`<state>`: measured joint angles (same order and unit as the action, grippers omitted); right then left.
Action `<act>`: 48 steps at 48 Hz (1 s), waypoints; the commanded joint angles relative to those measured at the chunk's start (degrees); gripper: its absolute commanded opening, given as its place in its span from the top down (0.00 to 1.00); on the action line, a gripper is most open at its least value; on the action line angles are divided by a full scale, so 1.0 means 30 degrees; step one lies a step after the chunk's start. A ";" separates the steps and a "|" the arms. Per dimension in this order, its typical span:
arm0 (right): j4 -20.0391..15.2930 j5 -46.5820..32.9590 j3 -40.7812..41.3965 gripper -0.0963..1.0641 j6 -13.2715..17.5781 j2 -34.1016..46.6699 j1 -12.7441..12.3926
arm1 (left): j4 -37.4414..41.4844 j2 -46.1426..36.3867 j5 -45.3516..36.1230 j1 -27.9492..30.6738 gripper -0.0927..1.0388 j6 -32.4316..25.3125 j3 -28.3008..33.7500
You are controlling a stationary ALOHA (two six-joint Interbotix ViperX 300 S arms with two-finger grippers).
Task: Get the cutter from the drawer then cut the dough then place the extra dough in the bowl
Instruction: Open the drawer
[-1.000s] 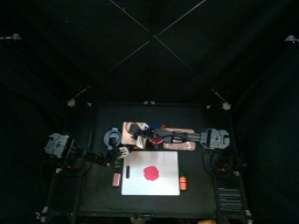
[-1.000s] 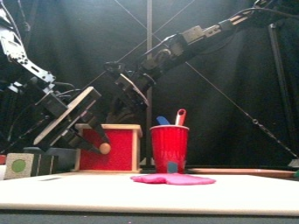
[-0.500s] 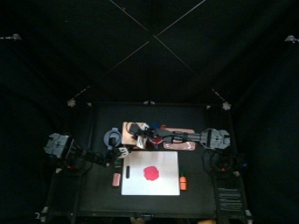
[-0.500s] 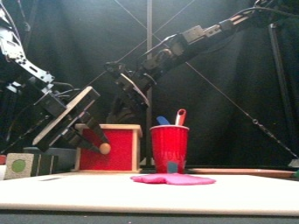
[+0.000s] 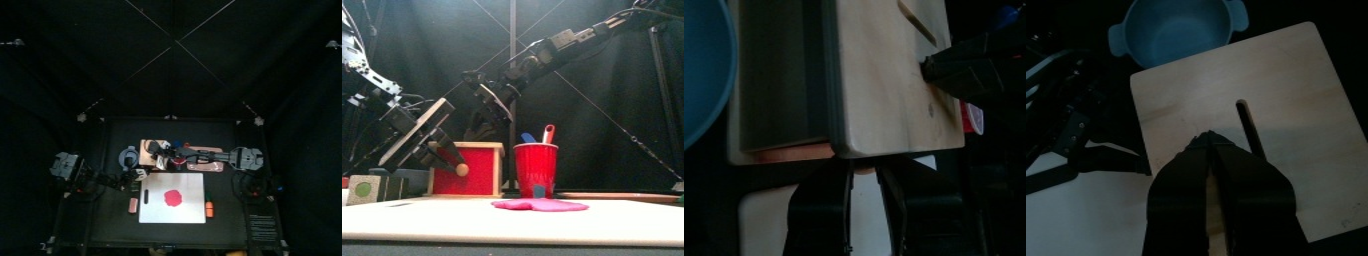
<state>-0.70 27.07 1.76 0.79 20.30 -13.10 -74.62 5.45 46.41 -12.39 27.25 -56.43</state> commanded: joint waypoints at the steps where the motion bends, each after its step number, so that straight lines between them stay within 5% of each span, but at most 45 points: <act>1: -0.0029 0.0439 0.0176 0.89 0.0029 -0.0059 0.0117 | 0.0586 -0.0029 -0.0264 0.0029 0.45 -0.0322 0.0088; 22: -0.0029 0.0527 0.0176 0.89 0.0029 -0.0059 0.0146 | 0.1523 -0.0439 -0.0967 0.0322 0.18 -0.0439 -0.0322; 48: -0.0029 0.0527 0.0029 0.89 0.0029 0.0176 0.0146 | 0.1934 -0.0498 -0.1406 0.0937 0.20 -0.0439 -0.0059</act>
<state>-0.70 27.51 1.58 0.79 20.48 -13.01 -69.35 4.57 42.54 -9.58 26.10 -57.30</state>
